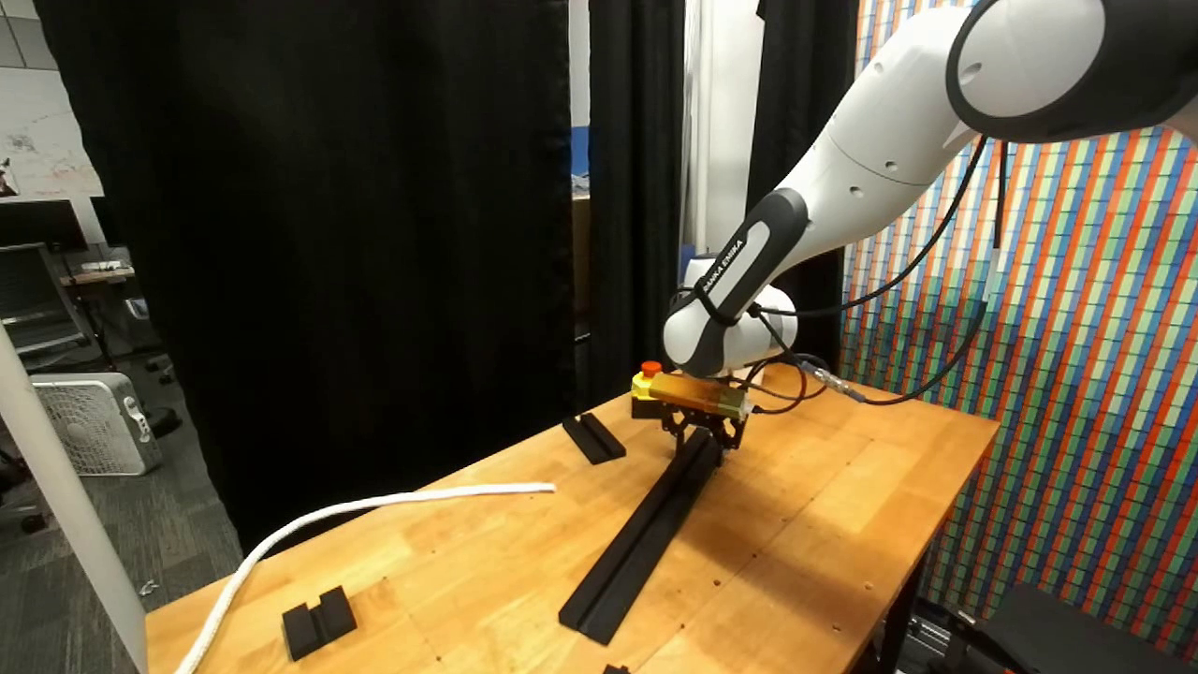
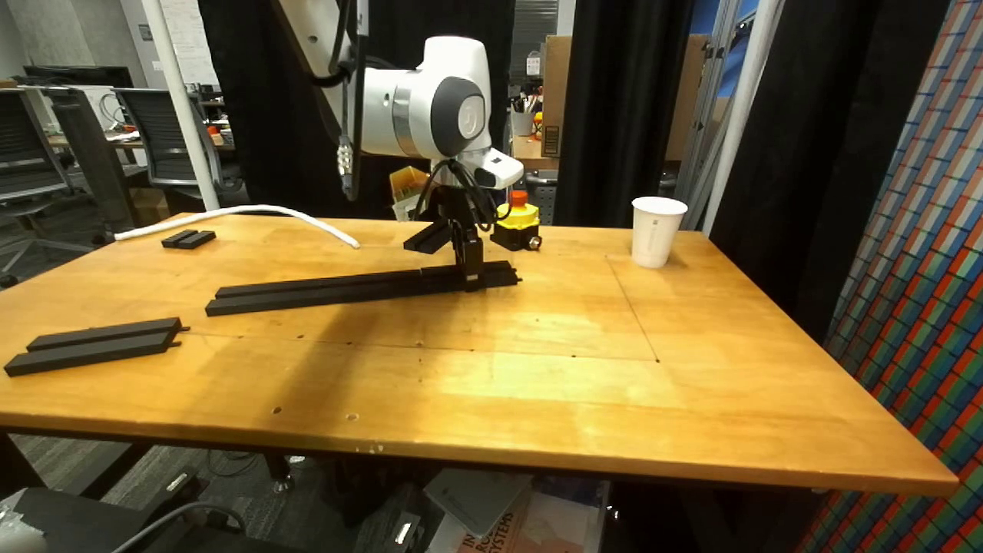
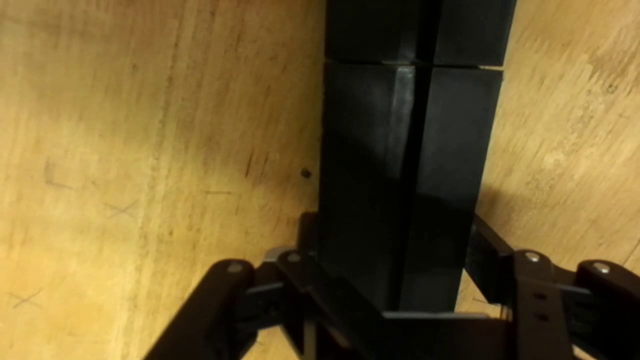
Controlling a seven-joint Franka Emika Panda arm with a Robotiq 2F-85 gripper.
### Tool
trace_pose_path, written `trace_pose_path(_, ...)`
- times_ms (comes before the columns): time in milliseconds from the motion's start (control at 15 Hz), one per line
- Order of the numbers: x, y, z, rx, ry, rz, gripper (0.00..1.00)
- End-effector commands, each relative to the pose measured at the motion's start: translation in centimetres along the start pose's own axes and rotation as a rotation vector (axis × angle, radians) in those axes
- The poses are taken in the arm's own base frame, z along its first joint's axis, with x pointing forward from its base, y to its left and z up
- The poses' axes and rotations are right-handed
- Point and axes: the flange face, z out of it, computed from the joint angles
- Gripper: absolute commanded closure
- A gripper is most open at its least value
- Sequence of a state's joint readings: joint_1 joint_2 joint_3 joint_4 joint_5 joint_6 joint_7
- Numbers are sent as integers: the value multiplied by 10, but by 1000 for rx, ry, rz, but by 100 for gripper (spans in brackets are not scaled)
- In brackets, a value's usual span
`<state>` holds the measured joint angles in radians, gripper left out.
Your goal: Arrange the black objects on the table
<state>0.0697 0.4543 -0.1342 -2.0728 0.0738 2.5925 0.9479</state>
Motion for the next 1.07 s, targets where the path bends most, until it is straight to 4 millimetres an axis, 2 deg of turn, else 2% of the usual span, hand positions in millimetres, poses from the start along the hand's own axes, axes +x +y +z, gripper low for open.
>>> trace_pose_path(0, -19, -1, 16, 2, -67, -15, 7)
trace_pose_path(200, -30, -5, 19, 9, -104, -44, 0)
trace_pose_path(400, -38, -14, 3, 4, -101, -99, 0)
trace_pose_path(600, -40, -20, -30, -33, -34, -152, 0)
trace_pose_path(733, -43, -22, -58, -84, 32, -192, 0)
trace_pose_path(1000, -56, -26, -128, -165, 124, -299, 0)
